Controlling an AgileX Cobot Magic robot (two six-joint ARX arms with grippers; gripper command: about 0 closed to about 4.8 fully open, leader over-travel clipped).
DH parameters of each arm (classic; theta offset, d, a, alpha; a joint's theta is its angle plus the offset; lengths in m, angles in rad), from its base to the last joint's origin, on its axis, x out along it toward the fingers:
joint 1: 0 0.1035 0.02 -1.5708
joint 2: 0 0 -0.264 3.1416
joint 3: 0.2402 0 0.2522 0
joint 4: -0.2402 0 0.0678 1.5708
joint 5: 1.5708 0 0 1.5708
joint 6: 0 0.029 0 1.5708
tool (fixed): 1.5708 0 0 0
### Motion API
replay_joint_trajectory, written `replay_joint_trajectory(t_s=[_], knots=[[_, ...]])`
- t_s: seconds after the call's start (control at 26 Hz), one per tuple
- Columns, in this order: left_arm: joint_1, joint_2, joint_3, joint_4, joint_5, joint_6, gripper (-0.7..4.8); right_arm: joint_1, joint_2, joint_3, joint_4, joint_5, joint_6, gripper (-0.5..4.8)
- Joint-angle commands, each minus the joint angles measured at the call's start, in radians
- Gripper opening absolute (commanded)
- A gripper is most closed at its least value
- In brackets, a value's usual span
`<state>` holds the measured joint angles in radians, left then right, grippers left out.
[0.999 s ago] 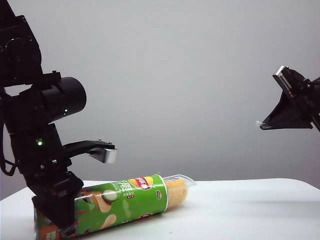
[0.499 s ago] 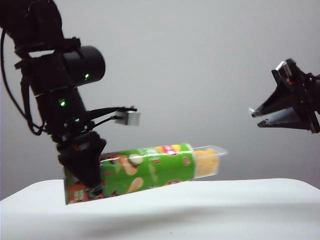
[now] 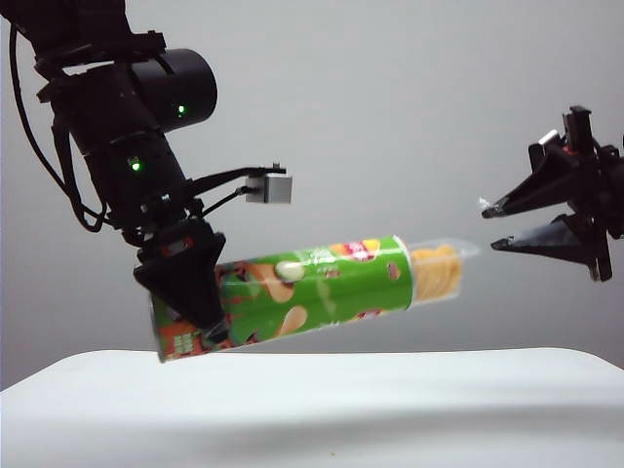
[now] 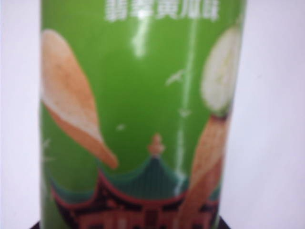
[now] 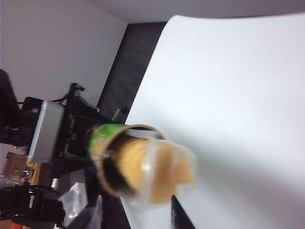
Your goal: Pick up the green tub of chips from the desk, push the transparent container that's holding the chips and has slipped out back in, and finally put the chips back on the desk.
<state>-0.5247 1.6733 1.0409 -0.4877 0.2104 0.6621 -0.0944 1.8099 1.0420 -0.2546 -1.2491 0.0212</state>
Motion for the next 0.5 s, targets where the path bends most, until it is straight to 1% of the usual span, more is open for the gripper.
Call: replay_joint_trajectory(t_s=[0.04,0.5], knots=[[0.000,-0.012,0.003,0.020,0.065,-0.008,2.90,0.002,0.024,0.003,-0.003,-0.010,-0.003,1.80],[0.000,-0.010,0.003,0.016,0.082,-0.007,2.90,0.035,0.043,0.003,0.020,-0.034,0.002,1.80]])
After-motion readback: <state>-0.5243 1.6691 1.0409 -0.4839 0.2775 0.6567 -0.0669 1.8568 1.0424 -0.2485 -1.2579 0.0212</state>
